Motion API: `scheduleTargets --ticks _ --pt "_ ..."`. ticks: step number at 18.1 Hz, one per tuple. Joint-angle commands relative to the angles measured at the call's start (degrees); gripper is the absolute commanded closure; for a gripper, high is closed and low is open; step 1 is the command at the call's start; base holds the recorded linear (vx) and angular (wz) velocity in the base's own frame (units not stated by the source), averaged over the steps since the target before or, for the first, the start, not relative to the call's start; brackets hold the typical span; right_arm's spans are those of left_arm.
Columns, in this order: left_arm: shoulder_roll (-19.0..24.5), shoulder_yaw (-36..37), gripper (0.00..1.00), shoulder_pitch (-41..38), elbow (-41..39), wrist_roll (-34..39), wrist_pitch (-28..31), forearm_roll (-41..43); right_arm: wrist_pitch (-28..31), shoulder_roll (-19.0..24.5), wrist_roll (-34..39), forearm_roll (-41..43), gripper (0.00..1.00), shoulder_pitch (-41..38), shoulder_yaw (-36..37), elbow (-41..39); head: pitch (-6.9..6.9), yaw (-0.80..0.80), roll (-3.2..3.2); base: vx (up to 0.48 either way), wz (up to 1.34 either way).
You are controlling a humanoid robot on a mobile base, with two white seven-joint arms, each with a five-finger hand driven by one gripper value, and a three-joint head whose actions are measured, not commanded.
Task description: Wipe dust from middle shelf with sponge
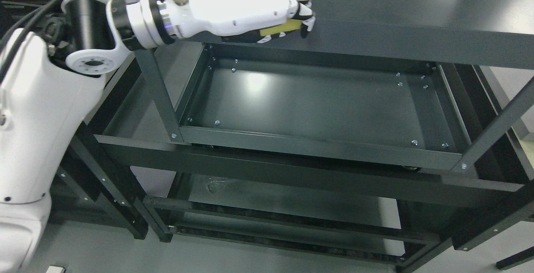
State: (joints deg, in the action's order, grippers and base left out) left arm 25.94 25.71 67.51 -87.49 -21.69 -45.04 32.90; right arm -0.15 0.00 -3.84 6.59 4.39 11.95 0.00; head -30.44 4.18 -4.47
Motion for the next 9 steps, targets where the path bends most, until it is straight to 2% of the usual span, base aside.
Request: scheduleTargets --ticks 1,6,9 --pt "21.24 -11.2 0.99 -5.63 -7.96 -0.02 0.04 -8.98 4.19 -1.0 -0.29 0.0 0.0 0.0 0.0 -1.0 0.0 0.0 0.0 0.0 0.0" --pt "28.9 -17.35 0.99 -10.9 -10.24 -0.45 0.04 -16.62 4.28 -1.0 -0.29 0.0 0.0 0.0 0.0 -1.0 0.0 0.0 0.0 0.0 0.0" --pt "28.21 -20.17 0.99 -11.45 -10.86 -1.78 0.04 -20.32 4.19 -1.0 -0.38 0.0 0.0 0.0 0.0 -1.0 0.0 0.0 0.0 0.0 0.0"
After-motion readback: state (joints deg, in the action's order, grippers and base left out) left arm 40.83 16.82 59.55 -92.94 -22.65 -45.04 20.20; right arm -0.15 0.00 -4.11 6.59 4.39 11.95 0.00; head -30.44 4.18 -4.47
